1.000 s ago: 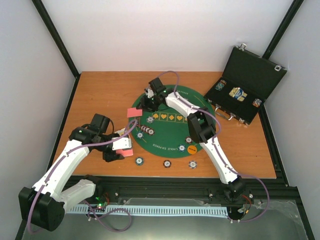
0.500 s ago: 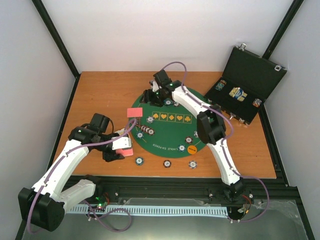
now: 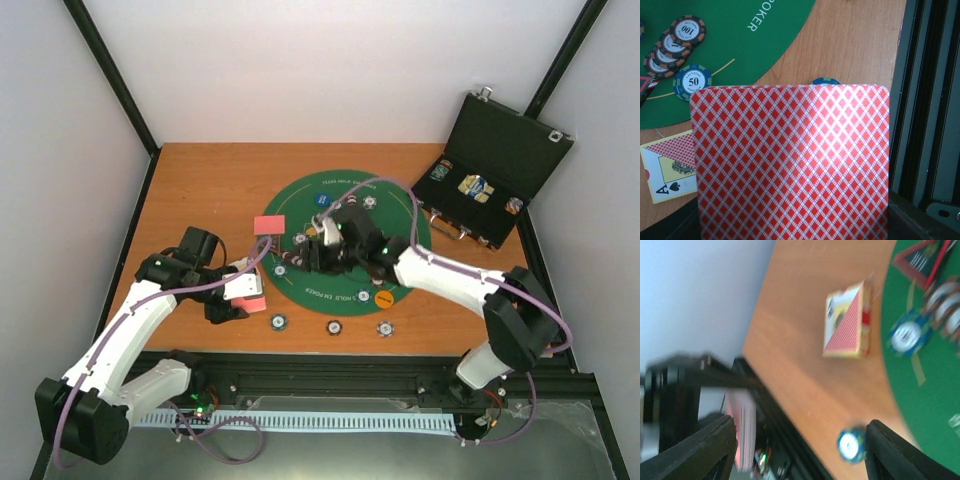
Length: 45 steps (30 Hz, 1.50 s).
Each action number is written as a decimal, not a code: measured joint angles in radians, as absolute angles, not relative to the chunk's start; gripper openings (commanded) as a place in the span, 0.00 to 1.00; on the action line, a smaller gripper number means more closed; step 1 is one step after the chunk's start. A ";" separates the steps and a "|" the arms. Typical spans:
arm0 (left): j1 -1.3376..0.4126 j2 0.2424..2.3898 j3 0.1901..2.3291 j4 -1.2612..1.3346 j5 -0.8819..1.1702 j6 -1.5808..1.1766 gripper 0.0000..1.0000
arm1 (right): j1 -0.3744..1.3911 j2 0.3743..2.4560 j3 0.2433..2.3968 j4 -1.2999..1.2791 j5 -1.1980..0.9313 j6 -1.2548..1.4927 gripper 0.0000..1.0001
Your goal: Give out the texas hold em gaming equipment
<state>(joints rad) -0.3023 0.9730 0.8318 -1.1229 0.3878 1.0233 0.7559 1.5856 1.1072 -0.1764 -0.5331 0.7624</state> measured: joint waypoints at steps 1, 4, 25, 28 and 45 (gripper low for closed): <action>-0.302 0.971 0.832 -1.123 0.389 1.022 0.53 | 0.791 1.556 1.052 -0.123 -0.531 0.785 0.71; -0.302 0.970 0.837 -1.125 0.392 1.020 0.53 | 0.886 1.498 0.922 -0.009 -0.527 0.858 0.70; -0.302 0.969 0.873 -1.148 0.416 1.013 0.52 | 1.050 1.618 0.881 0.345 -0.496 1.038 0.66; -0.302 0.969 0.877 -1.148 0.417 1.013 0.52 | 1.050 1.644 0.904 0.371 -0.508 1.045 0.64; -0.302 0.958 0.878 -1.166 0.412 1.014 0.52 | 1.047 1.780 0.975 0.431 -0.562 1.091 0.58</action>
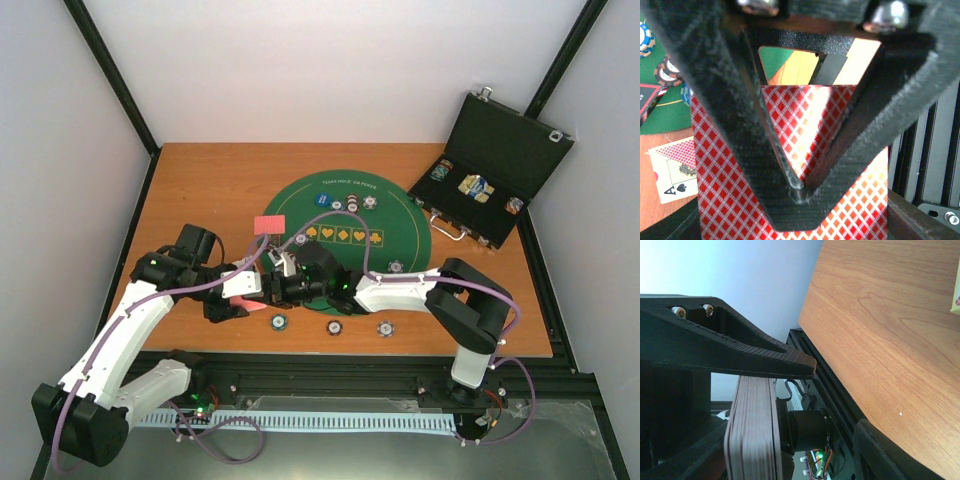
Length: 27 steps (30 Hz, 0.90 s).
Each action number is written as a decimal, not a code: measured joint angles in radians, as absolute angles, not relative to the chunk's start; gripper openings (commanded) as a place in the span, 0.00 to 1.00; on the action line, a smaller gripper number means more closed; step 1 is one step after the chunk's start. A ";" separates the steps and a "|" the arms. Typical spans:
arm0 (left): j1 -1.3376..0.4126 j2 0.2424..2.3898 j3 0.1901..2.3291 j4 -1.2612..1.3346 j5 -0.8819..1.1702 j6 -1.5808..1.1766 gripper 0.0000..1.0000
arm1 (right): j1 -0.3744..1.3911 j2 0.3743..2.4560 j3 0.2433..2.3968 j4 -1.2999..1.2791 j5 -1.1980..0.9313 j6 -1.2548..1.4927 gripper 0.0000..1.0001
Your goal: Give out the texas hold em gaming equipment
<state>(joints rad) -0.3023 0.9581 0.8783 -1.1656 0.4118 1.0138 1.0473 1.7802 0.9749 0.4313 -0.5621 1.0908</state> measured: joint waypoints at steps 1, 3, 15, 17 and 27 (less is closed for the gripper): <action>-0.302 0.958 0.878 -1.166 0.412 1.014 0.52 | 1.044 1.780 0.971 0.435 -0.564 1.093 0.57; -0.302 0.958 0.878 -1.166 0.411 1.014 0.52 | 1.038 1.776 0.957 0.447 -0.569 1.095 0.54; -0.302 0.958 0.878 -1.169 0.408 1.014 0.52 | 1.020 1.688 0.908 0.398 -0.558 1.077 0.40; -0.302 0.958 0.878 -1.170 0.408 1.014 0.52 | 1.019 1.671 0.900 0.384 -0.556 1.071 0.38; -0.302 0.958 0.878 -1.169 0.408 1.014 0.52 | 1.014 1.579 0.898 0.259 -0.525 1.023 0.13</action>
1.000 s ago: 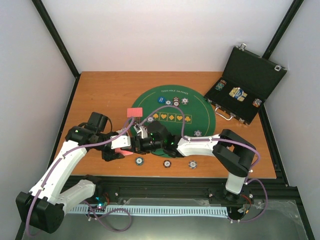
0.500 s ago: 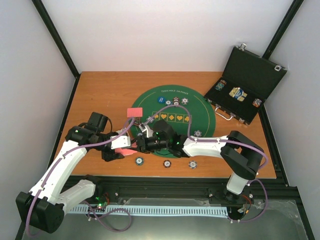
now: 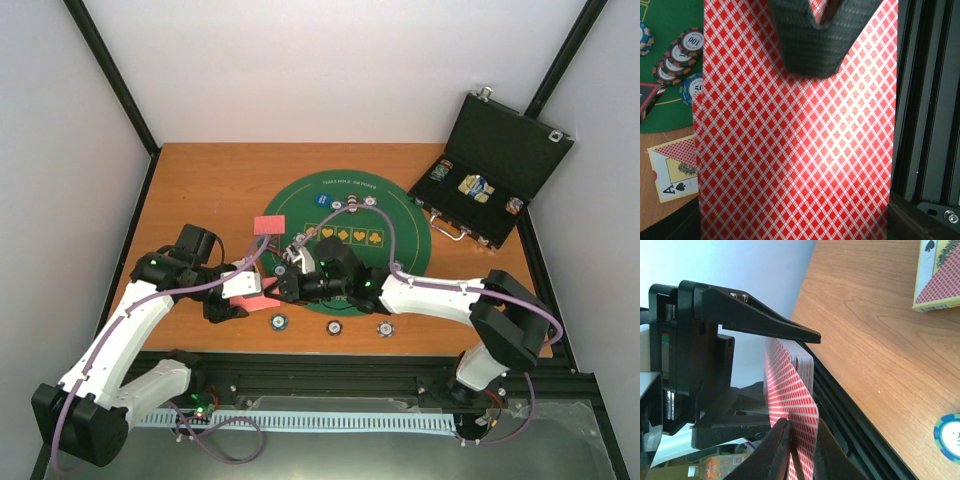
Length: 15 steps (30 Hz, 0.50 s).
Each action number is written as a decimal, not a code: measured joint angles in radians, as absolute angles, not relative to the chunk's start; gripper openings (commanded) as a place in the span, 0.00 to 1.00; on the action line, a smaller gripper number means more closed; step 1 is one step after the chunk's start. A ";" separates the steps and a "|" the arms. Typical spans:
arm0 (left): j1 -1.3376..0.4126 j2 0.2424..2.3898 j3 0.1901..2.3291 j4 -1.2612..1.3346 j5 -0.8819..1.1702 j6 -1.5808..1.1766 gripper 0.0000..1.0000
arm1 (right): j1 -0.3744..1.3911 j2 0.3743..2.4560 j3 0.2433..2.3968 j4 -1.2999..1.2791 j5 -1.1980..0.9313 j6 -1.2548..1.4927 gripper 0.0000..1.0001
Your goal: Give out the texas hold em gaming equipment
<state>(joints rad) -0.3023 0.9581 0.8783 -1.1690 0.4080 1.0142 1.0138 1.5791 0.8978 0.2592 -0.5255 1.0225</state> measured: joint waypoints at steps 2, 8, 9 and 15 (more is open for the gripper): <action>-0.302 0.958 0.878 -1.169 0.408 1.014 0.52 | 1.013 1.563 0.902 0.226 -0.519 1.013 0.12; -0.302 0.959 0.878 -1.168 0.405 1.014 0.52 | 0.993 1.534 0.904 0.153 -0.508 0.986 0.03; -0.302 0.960 0.878 -1.169 0.402 1.014 0.52 | 0.984 1.526 0.904 0.138 -0.508 0.983 0.03; -0.302 0.960 0.878 -1.168 0.400 1.014 0.52 | 0.896 1.461 0.904 0.063 -0.527 0.955 0.03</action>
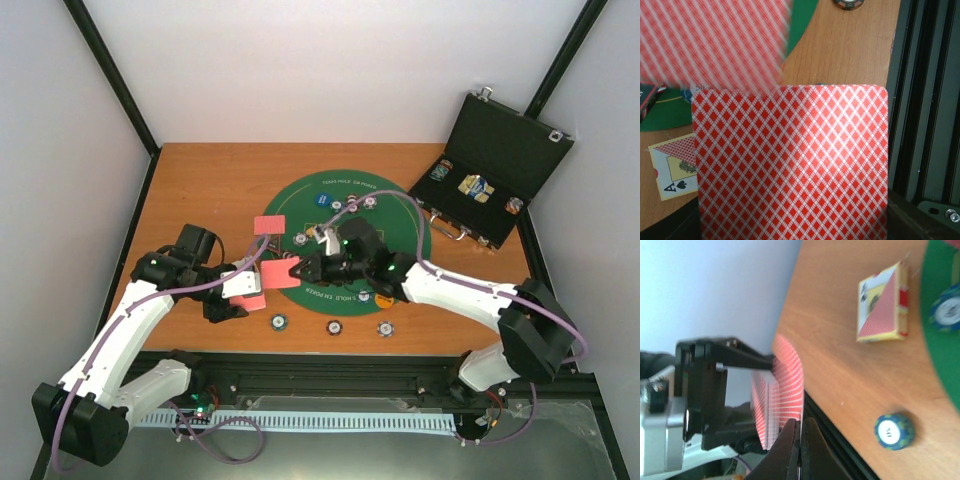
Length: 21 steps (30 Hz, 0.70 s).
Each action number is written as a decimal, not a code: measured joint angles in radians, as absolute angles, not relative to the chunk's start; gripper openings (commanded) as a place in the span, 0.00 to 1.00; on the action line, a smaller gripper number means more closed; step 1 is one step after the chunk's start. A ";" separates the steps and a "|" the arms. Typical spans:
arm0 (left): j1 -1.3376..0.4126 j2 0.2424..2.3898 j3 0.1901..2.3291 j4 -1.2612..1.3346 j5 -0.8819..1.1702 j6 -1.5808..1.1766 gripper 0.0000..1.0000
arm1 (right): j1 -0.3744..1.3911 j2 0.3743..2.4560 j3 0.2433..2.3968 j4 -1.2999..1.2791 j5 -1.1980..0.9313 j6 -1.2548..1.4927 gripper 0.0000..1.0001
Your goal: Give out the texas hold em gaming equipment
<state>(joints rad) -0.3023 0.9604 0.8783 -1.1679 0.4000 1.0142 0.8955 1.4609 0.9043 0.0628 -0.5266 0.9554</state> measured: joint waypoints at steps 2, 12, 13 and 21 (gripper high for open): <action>-0.302 0.963 0.878 -1.168 0.400 1.014 0.52 | 0.838 1.436 0.907 0.033 -0.542 0.939 0.03; -0.302 0.990 0.878 -1.163 0.400 1.014 0.52 | 0.469 1.559 1.170 -0.186 -0.641 0.757 0.03; -0.302 0.991 0.878 -1.161 0.401 1.014 0.52 | 0.443 1.602 1.214 -0.204 -0.649 0.738 0.03; -0.302 1.017 0.906 -1.159 0.401 1.014 0.52 | 0.304 2.080 1.735 -0.408 -0.666 0.610 0.03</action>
<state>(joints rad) -0.3023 1.0168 0.9062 -1.1591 0.4007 1.0138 0.3038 2.0800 1.7351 -0.4080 -0.6659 0.6102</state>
